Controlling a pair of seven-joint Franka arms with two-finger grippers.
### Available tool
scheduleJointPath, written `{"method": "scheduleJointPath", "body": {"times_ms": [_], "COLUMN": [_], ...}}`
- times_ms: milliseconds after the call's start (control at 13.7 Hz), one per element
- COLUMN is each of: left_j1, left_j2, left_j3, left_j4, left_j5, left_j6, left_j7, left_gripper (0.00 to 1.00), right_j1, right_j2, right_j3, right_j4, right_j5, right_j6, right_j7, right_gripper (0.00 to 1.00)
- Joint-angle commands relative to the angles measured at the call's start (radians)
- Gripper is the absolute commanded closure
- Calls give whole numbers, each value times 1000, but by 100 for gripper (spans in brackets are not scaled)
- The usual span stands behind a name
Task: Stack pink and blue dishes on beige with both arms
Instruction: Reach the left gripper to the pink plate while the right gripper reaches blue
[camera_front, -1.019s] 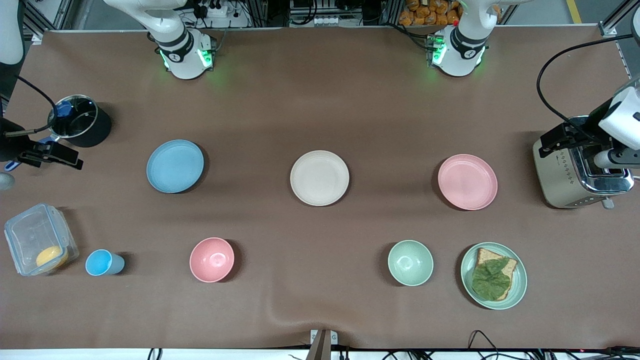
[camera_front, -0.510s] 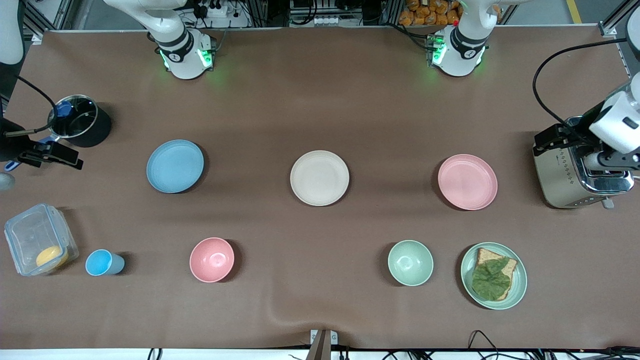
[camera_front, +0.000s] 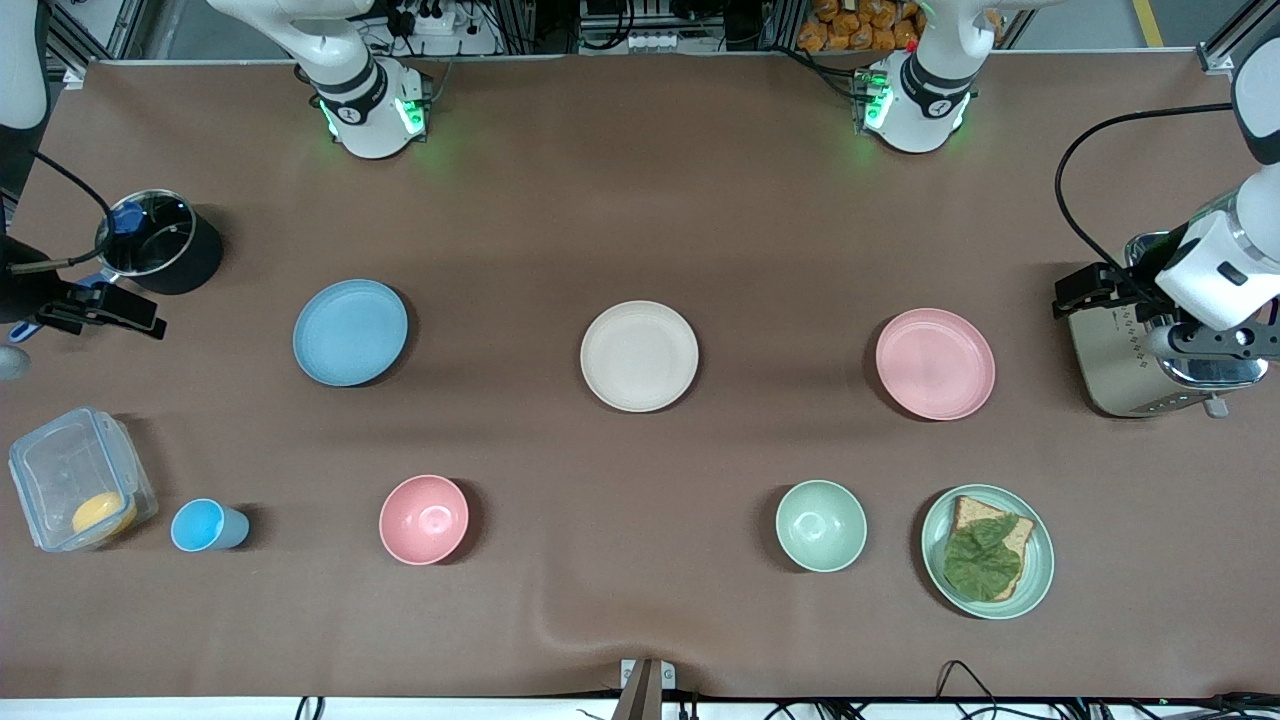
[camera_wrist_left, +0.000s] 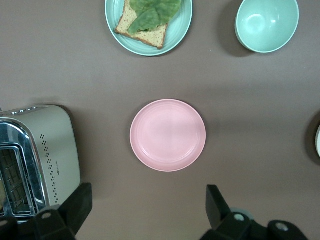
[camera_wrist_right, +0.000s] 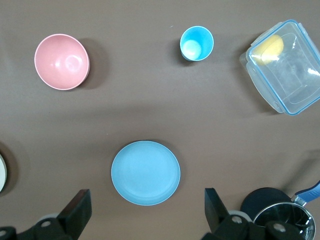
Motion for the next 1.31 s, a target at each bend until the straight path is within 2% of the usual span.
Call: {"method": "scheduleJointPath", "body": {"times_ms": [0,218,437,583,801,947,1019,1238], "left_j1": [-20,-37,-21,-21,-18,5,11,92], "left_j2": [58,116,177,228,233,239,248,292], "left_j3": [3,4,3,3,3,3,3,1], "left_j4": [29,63,57,31,-157,-284,-329,-334], "left_j5": [-12,-5,-5,-6,-6,-5,-5,-15], "left_j6": [-20,-19,28,55,226,377,441,457], "left_j7": [17,6,18,18,20,22,46,185], "left_gripper": [0,0,0,0,0,0,0,0], "right_j1": [-3,-3,-13,-61,-136,-168,-174,-191], "right_j2": [-15,-15,-14,-6,28,58,60,72], "right_j3": [1,1,-2,-2,-2,-4,-4,-4], "right_j4": [-5,-5,-8,-13,-49,-136,-187,-342], "right_j5": [-2,-2,-1,2,12,85,94,124], "right_j6": [-8,-7,-8,-8,-1,72,126,273], "right_j7": [-10,-10,-9,-21,-162,-199,-216,-288], "right_gripper": [0,0,0,0,0,0,0,0]}}
